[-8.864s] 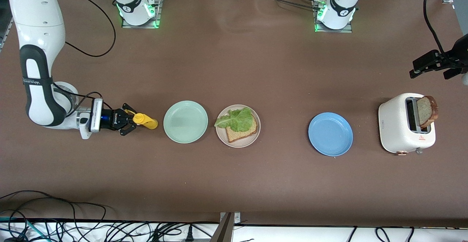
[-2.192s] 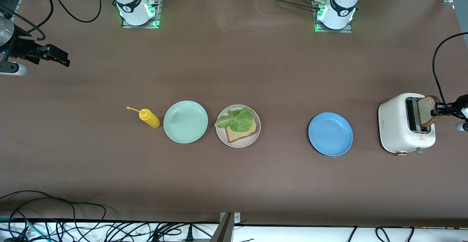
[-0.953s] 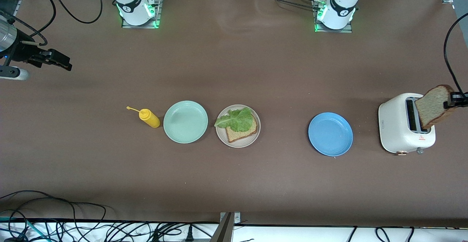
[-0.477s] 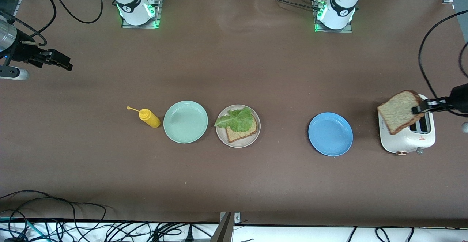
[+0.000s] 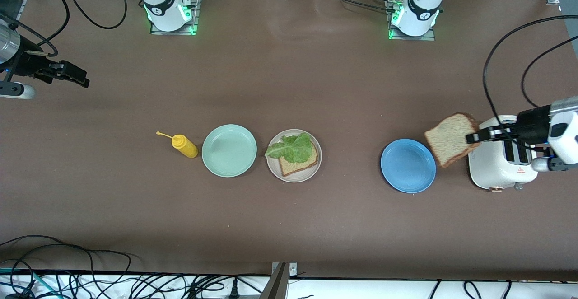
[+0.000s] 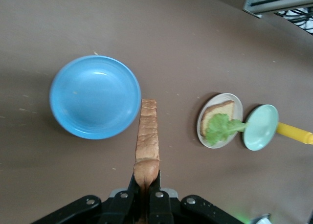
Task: Make sandwich on beige plate with both arms
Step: 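Carry the bread slice with the left gripper over the beige plate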
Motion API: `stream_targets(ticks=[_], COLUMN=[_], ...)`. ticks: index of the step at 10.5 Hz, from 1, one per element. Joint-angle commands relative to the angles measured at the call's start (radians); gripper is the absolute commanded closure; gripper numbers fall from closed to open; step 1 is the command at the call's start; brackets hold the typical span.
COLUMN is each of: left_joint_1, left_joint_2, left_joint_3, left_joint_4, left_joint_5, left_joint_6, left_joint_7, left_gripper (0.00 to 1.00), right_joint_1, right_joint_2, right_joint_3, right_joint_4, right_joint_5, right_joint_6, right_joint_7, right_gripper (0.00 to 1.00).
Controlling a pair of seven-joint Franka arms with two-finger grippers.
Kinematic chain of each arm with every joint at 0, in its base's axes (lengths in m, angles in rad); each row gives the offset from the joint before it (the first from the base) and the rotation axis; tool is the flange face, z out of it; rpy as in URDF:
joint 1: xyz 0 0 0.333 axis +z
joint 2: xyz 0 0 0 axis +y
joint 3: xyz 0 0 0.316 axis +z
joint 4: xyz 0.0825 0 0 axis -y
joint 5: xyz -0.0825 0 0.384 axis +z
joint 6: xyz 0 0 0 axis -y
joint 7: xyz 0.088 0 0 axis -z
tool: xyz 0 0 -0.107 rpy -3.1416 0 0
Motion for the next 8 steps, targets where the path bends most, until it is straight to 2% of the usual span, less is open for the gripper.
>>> stream_targets(ticks=[1,5,8], left_joint_1=[-0.033,-0.122,-0.186], left_joint_2=[0.006,0.003,0.004], left_joint_3=[0.009,0.01,0.01], left_joint_4=[-0.038,-0.171,-0.227], left_joint_5=[-0.103,-0.274,-0.418], left_joint_6=[0.028,0.213,0.307], left_joint_7=[-0.026,-0.038,-0.071], left_gripper=[1.0,1.0,1.0], right_joint_1=[-0.011,-0.013,-0.013], right_joint_2=[0.009,0.009,0.011], right_joint_3=[0.007,0.005,-0.018], right_joint_4=[0.022,0.022,0.022], right_joint_5=[0.019,0.019,0.03], right_joint_6=[-0.009,-0.012,-0.014], right_joint_7=[0.012,0.012,0.011], right_gripper=[0.0,0.0,0.0])
